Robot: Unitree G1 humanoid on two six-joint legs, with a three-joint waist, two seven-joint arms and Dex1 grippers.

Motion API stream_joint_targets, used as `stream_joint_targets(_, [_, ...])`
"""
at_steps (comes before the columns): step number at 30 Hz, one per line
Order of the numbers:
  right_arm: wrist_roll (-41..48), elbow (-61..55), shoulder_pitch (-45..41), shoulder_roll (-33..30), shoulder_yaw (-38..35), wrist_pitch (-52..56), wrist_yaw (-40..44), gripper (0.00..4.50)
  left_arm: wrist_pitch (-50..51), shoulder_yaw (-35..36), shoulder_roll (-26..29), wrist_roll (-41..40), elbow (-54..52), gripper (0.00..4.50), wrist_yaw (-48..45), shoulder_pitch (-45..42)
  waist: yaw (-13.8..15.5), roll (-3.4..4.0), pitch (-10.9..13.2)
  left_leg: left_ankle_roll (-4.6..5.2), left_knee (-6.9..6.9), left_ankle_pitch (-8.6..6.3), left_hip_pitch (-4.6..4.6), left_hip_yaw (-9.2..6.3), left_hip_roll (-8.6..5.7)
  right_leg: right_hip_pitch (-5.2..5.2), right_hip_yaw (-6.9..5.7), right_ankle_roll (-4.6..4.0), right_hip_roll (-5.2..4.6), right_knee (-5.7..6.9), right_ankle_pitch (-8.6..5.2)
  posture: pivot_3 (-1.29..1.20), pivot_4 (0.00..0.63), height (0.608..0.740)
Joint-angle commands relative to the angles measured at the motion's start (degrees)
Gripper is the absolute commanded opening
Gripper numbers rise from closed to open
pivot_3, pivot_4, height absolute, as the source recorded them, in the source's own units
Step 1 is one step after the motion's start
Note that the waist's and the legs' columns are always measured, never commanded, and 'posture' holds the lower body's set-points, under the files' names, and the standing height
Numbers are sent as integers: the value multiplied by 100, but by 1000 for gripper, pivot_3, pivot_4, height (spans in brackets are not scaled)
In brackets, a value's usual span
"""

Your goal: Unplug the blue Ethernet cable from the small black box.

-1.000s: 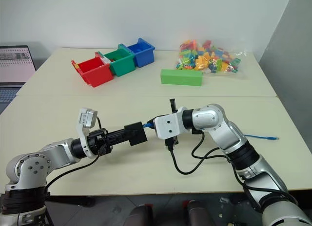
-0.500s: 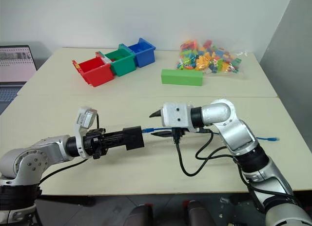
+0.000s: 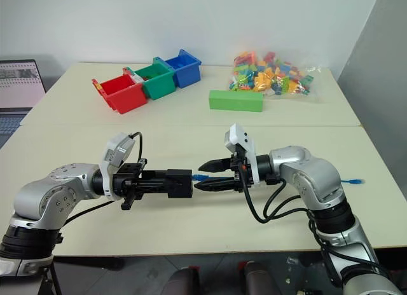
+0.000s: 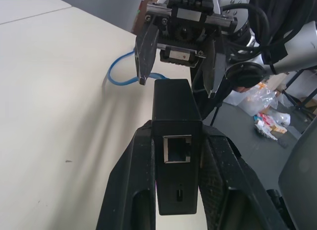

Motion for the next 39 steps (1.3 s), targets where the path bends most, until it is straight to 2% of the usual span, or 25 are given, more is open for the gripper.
stream_joint_targets(1, [408,-173,3,109,-215,220,-158,2545,-204,-3,3,105,-97,773,-128,-19,-3,0,0,0,0,0,0,0,0,0,0,1,0,0,0,0,150,740])
stream_joint_targets(20, [371,30,-76,-13,58,113,-233,2545,-244,39,-117,130,-118,773,-99,-26,-13,0,0,0,0,0,0,-1,0,0,-1,3,1,-1,-2,0,150,740])
stream_joint_targets(21, [380,35,-77,-12,56,117,-238,2177,-231,36,-121,126,-133,773,-86,-34,-14,0,0,0,0,0,0,-1,0,0,-1,3,1,-1,-2,0,150,740])
stream_joint_targets(31, [367,59,-85,-51,134,61,-226,67,-188,33,-129,113,-223,773,-73,-29,-15,0,0,0,0,0,-1,-2,0,0,-1,3,2,-1,-2,0,150,740])
stream_joint_targets(39, [363,55,-105,-151,218,92,-110,39,-176,46,-131,86,-317,773,-117,31,-15,0,0,0,-1,0,-1,-2,0,0,-1,3,2,-1,-2,0,150,740])
